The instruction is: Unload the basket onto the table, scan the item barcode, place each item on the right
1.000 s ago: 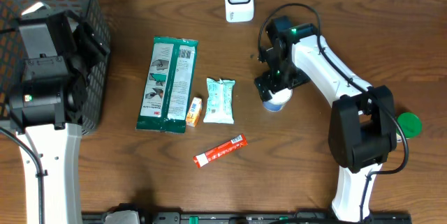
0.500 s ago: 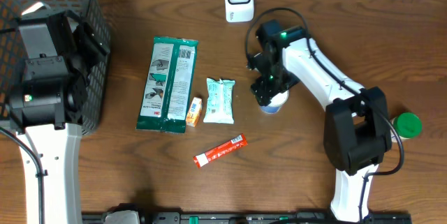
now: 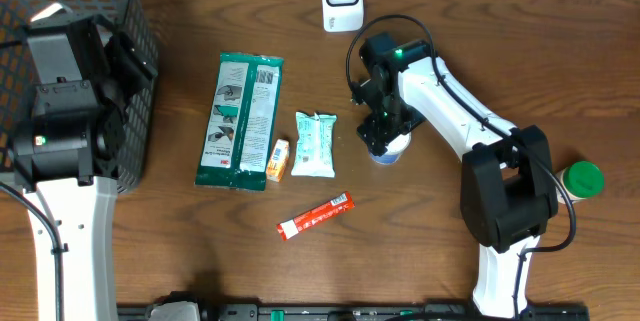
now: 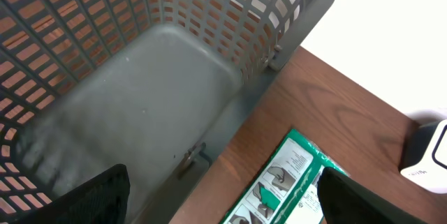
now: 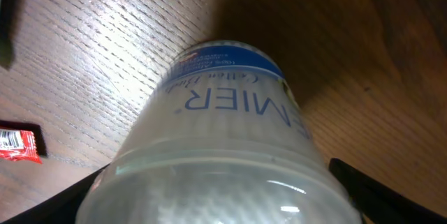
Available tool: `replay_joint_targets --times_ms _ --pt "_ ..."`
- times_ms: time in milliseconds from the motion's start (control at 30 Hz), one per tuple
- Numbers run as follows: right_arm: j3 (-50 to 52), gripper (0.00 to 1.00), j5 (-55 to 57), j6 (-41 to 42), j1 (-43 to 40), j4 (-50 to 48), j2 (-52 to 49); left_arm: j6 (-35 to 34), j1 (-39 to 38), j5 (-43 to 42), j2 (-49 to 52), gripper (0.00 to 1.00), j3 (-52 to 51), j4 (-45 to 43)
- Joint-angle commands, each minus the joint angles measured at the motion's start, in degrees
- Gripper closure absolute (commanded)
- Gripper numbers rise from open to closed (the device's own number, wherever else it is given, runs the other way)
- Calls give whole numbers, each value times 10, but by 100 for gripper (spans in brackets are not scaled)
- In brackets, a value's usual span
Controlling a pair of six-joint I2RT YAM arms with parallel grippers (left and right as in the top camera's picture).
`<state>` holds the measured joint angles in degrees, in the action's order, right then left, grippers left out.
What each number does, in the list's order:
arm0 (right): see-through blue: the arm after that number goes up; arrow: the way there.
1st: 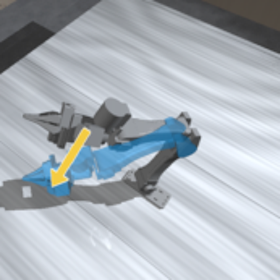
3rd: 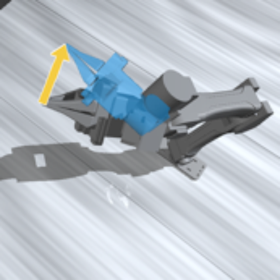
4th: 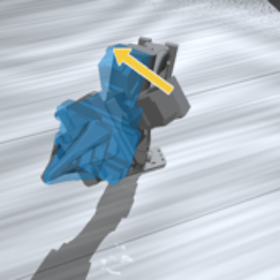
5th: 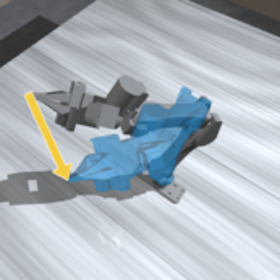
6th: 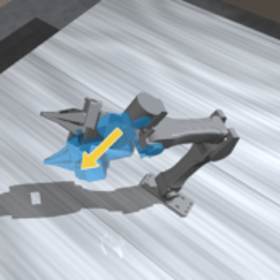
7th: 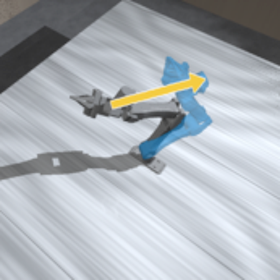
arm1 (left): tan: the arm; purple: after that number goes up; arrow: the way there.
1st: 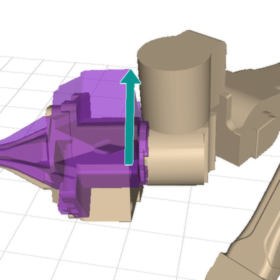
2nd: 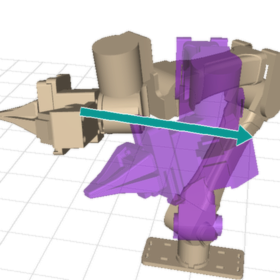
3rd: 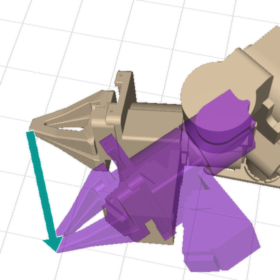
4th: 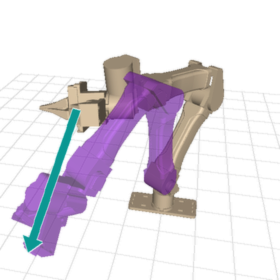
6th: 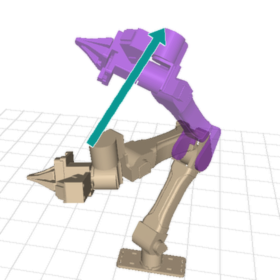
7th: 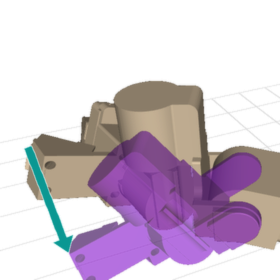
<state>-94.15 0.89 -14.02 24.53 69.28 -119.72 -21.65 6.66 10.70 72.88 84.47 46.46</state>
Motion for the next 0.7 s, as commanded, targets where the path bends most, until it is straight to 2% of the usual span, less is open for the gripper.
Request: replay_joint_targets --times_ms 0,133,200,333,500,567,667 --pt "2 16 5 18 2 1 6 1 2 5 1 16 2 0" --pt "2 30 5 74 2 -15 6 1 2 5 1 16 2 0" --pt "2 33 5 121 2 -24 6 1 2 5 1 16 2 0" --pt "2 29 5 195 -1 -29 6 1 2 5 1 16 2 0" --pt "2 26 -1 341 -13 -31 6 1 2 5 1 16 2 0" --pt "2 22 -13 369 -17 -32 6 1 2 5 1 16 2 0" --pt "0 16 -16 361 -19 -33 6 1 2 5 1 16 2 0"
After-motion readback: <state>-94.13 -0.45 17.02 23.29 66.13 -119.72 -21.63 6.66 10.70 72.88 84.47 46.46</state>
